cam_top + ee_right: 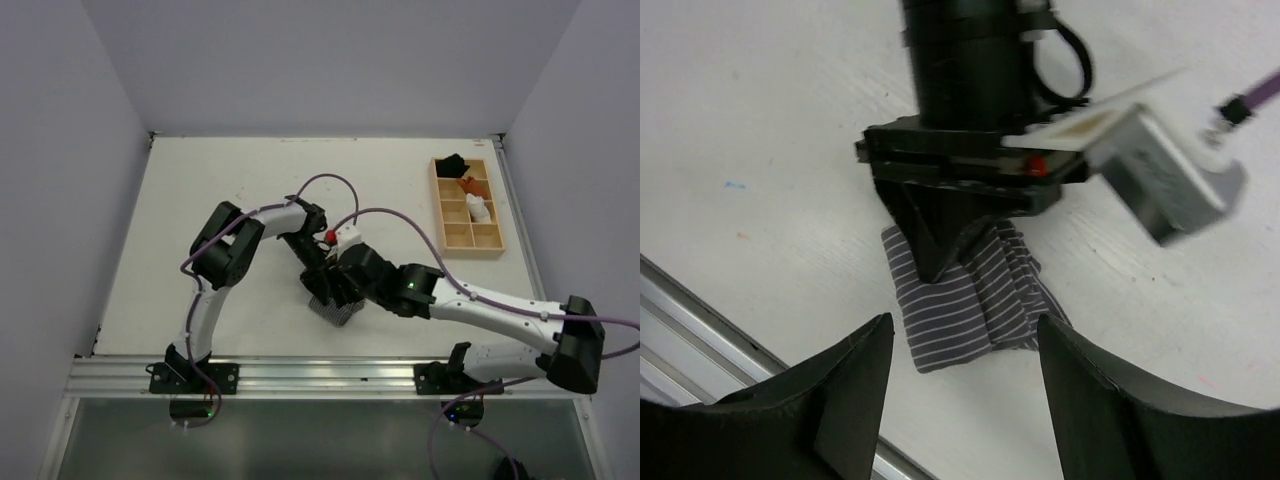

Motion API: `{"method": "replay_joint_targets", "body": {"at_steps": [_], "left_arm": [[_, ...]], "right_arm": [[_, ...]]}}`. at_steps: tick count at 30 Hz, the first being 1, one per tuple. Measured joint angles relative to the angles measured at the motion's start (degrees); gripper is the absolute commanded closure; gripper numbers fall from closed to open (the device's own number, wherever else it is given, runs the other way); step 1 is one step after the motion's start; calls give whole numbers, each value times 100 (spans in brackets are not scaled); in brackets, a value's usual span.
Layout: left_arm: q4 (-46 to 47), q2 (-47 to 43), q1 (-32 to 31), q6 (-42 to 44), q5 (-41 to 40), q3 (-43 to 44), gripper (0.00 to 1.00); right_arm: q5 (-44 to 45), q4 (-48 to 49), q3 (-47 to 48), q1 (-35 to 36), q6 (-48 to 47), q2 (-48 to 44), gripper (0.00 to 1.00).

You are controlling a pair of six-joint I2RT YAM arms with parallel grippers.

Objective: Roll the underwear

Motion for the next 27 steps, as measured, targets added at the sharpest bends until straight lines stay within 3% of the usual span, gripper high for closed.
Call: {"method": "replay_joint_targets", "body": {"at_steps": [4,9,27], "left_arm": [[-68,94,-2,-162,-2,111,78],[-173,192,-2,-319,-7,240,77],[-184,271,-101,-651,-48,358,76]], "right_arm": [[192,-162,413,597,-494,949,36],[192,-411,457,798,-1062,1733,37],[133,-426,601,876,-2000,2586,39]]}}
